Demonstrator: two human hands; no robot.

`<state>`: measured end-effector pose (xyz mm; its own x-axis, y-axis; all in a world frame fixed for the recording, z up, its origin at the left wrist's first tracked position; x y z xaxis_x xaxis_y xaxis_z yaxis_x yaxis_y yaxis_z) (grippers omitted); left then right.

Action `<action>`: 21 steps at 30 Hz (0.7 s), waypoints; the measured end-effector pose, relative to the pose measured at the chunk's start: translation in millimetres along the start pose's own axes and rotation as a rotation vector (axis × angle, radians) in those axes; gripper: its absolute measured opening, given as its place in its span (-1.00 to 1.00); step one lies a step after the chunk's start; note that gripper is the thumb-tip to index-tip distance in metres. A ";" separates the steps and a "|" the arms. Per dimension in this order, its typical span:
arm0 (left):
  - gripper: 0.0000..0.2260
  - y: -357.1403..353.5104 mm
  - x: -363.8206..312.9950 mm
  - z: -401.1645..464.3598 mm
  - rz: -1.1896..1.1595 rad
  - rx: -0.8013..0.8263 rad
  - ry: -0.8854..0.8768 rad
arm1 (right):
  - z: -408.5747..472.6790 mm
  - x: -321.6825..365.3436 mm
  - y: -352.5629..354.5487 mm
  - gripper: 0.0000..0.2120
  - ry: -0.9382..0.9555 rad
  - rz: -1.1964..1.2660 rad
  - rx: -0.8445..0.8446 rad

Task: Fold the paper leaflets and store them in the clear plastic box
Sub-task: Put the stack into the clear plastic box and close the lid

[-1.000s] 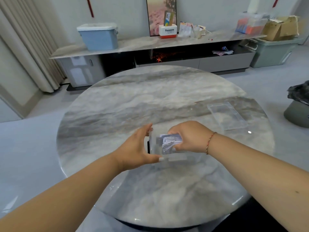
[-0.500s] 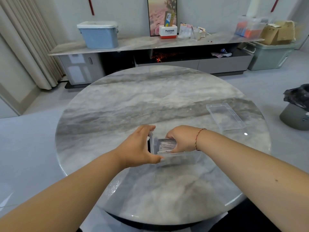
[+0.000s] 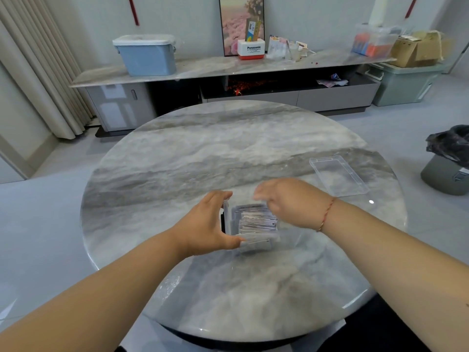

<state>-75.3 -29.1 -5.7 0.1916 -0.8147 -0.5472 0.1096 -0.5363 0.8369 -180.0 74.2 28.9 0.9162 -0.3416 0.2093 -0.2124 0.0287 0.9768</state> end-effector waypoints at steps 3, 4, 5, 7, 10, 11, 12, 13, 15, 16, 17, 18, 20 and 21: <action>-0.06 0.2 2.4 -0.5 -0.003 -0.004 0.002 | -23.3 -54.6 44.1 -0.78 -0.289 0.191 -0.411; -0.06 0.2 2.8 -0.6 -0.006 -0.007 0.001 | -30.5 -81.5 45.6 -0.83 -0.417 0.183 -0.478; -0.06 0.2 2.9 -0.5 -0.010 -0.010 0.000 | -36.8 -107.5 41.1 -0.86 -0.547 0.156 -0.487; -0.06 -0.2 2.5 0.1 -0.020 -0.012 -0.003 | -48.6 -150.8 19.3 -0.81 -0.771 0.111 -0.401; -0.06 -0.4 3.0 1.3 -0.038 -0.014 -0.001 | -59.8 -186.1 -14.2 -0.62 -0.930 0.028 -0.283; -0.06 -0.4 3.1 2.0 -0.042 -0.014 -0.001 | -59.5 -191.1 -20.7 -0.62 -0.934 -0.007 -0.262; -0.06 -0.4 3.6 2.6 -0.042 -0.012 -0.001 | -57.7 -194.2 -25.9 -0.66 -0.925 -0.031 -0.249; -0.06 -0.2 4.0 2.7 -0.044 -0.012 -0.002 | -56.0 -195.6 -29.4 -0.70 -0.915 -0.045 -0.244; -0.07 -0.2 4.4 3.7 -0.053 -0.013 -0.003 | -55.5 -198.8 -33.8 -0.77 -0.911 -0.048 -0.255; -0.07 -0.8 4.4 4.5 -0.056 -0.012 -0.004 | -56.4 -200.7 -35.1 -0.79 -0.908 -0.058 -0.259; -0.07 -1.1 4.3 4.7 -0.059 -0.012 -0.005 | -56.2 -200.8 -35.6 -0.80 -0.899 -0.081 -0.253; -0.07 -1.2 4.2 5.0 -0.061 -0.009 -0.003 | -55.2 -200.3 -34.2 -0.81 -0.884 -0.116 -0.246; -0.05 -1.3 2.8 4.5 -0.078 0.004 0.006 | -53.6 -194.0 -21.6 -0.85 -0.857 -0.154 -0.290; -0.05 -0.5 2.1 4.4 -0.096 0.008 0.015 | -53.4 -187.5 -9.9 -0.86 -0.843 -0.130 -0.335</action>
<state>-79.2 -31.5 -7.3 0.1957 -0.7563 -0.6243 0.1206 -0.6133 0.7806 -331.6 188.1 -17.5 0.3467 -0.9300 0.1220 0.1050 0.1678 0.9802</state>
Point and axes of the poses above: each hand's wrist, its own z-axis towards the middle knuckle, its own y-axis out of the back of the hand, x = y × z, the point moved 7 cm from there along z, towards the middle knuckle
